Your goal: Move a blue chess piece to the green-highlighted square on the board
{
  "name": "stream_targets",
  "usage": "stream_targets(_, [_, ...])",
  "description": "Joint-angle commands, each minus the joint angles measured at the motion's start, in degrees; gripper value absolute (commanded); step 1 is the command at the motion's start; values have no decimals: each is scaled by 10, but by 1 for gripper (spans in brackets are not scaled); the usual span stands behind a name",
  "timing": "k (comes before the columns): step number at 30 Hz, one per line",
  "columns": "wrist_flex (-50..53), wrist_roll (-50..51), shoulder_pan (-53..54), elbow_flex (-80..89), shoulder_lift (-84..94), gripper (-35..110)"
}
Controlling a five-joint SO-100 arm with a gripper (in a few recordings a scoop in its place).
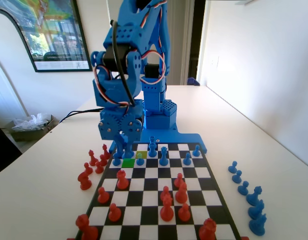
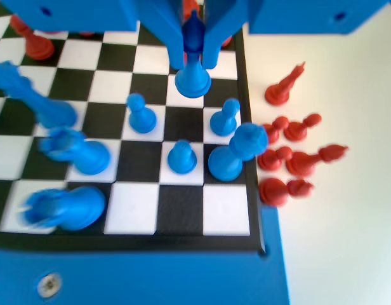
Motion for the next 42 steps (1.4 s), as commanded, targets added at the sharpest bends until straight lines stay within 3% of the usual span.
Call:
stream_targets(1, [-38, -24, 18, 43, 5, 1])
stream_targets(9, [-92, -45, 23, 101, 5, 1])
stream_targets(25, [-59, -15, 4, 50, 5, 1])
stream_targets(42, [-109, -17, 14, 82, 5, 9])
